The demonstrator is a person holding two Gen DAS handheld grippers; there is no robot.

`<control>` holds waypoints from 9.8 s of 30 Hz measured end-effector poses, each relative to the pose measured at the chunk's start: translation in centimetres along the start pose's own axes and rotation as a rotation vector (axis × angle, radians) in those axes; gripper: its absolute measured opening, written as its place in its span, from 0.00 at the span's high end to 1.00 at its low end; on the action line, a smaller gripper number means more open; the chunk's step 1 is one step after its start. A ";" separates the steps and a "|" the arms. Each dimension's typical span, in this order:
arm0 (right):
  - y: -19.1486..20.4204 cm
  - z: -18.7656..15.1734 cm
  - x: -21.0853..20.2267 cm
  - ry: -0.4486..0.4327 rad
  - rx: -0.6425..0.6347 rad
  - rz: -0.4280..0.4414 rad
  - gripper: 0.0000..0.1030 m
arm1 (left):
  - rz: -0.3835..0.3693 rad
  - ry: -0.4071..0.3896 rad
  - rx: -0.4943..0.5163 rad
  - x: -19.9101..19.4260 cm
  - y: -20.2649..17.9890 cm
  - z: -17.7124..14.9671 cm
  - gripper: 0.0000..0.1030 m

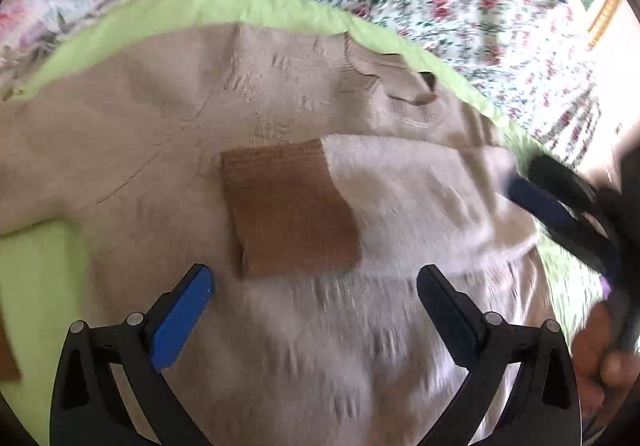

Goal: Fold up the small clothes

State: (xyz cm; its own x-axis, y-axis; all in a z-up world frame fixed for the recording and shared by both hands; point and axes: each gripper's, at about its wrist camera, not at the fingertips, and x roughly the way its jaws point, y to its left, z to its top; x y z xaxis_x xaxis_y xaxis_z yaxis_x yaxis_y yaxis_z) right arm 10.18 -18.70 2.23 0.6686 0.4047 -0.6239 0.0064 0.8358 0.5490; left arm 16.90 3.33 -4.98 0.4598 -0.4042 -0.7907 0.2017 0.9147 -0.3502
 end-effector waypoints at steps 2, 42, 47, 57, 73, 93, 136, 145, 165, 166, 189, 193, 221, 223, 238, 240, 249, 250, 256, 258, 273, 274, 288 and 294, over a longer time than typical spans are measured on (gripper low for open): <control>-2.4 -0.4 -3.1 -0.037 0.020 -0.073 0.57 | 0.004 -0.018 -0.017 0.8 0.3 0.7 0.08; -12.1 2.8 -4.7 0.014 0.002 -0.484 0.67 | 0.098 -0.077 0.069 0.3 1.7 2.1 0.81; -14.1 1.1 -4.5 0.042 0.106 -0.530 0.65 | 0.187 -0.116 0.101 -4.2 3.1 -0.2 0.79; -6.8 -3.6 -6.9 0.033 0.054 -0.299 0.50 | 0.447 -0.139 0.132 -13.9 10.0 -6.0 0.17; -4.2 -7.5 -5.7 0.089 0.044 -0.242 0.50 | 0.305 -0.125 0.027 -14.7 11.9 -5.8 0.92; -10.9 -4.9 -11.9 -0.021 0.151 -0.302 0.51 | -0.135 -0.034 0.337 3.7 -16.5 3.2 0.91; -11.4 3.6 -3.6 -0.057 0.080 -0.336 0.95 | 0.398 -0.143 -0.075 -3.2 9.8 -0.1 0.43; -11.0 3.2 -5.1 -0.139 0.087 -0.560 0.92 | 0.398 -0.138 -0.067 -2.8 9.7 -0.2 0.43; -10.3 -7.0 -16.0 -0.021 0.077 -0.359 0.61 | 0.156 -0.017 0.029 -11.2 8.8 -12.2 0.37; -10.6 -8.4 -17.4 -0.012 0.086 -0.342 0.61 | 0.131 0.001 0.041 -11.9 8.5 -13.8 0.37; -11.0 -23.5 -22.0 0.187 0.081 -0.023 0.50 | -0.208 0.101 0.066 -14.9 6.0 -27.0 0.77; -11.5 -24.4 -22.7 0.206 0.072 0.005 0.92 | -0.225 0.092 0.040 -15.4 7.0 -27.1 0.93; -10.9 0.6 -18.7 -0.199 0.076 -0.036 0.92 | -0.132 -0.357 0.023 -17.3 4.4 -1.5 0.94; -11.4 2.6 -16.6 -0.190 0.080 -0.047 0.92 | -0.109 -0.337 0.006 -15.2 5.1 0.8 0.94; -18.4 8.2 -3.1 -0.044 0.161 -0.219 0.89 | 0.003 -0.126 -0.087 0.3 9.6 7.7 0.89; -18.4 7.6 -4.6 -0.075 0.193 -0.192 0.81 | -0.022 -0.129 -0.086 -0.9 9.5 6.5 0.69; -10.3 1.8 -5.6 0.005 -0.120 -0.110 0.56 | -0.157 -0.056 0.085 -1.7 2.0 -1.6 0.54; -9.5 1.4 -4.7 0.040 -0.164 -0.104 0.56 | -0.144 -0.038 0.125 -0.9 0.9 -1.7 0.54; -10.9 4.8 -0.3 0.083 -0.212 -0.274 0.56 | -0.022 -0.042 0.189 2.1 0.2 3.6 0.57; -13.2 7.6 -0.6 0.016 -0.141 -0.356 0.56 | 0.086 -0.098 0.162 2.2 1.8 6.4 0.58; -12.5 1.4 -5.6 -0.038 -0.034 -0.292 0.56 | -0.010 -0.161 -0.041 -4.6 5.4 -1.3 0.57; -12.3 0.5 -6.1 -0.036 -0.033 -0.285 0.56 | -0.021 -0.162 -0.039 -5.4 5.1 -2.8 0.57; -9.9 -8.5 -10.3 -0.044 0.038 -0.219 0.56 | -0.094 -0.112 -0.188 -7.0 4.4 -13.4 0.44; -9.4 -8.5 -10.4 -0.039 0.029 -0.206 0.56 | -0.105 -0.145 -0.319 -5.6 6.7 -11.6 0.41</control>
State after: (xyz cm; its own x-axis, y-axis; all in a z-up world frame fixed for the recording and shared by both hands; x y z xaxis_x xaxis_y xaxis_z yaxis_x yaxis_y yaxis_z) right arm -3.14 -27.60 -1.16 0.6794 0.2108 -0.7028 0.1675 0.8880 0.4283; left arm 5.64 11.67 -8.67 0.5735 -0.4708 -0.6704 -0.0152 0.8121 -0.5833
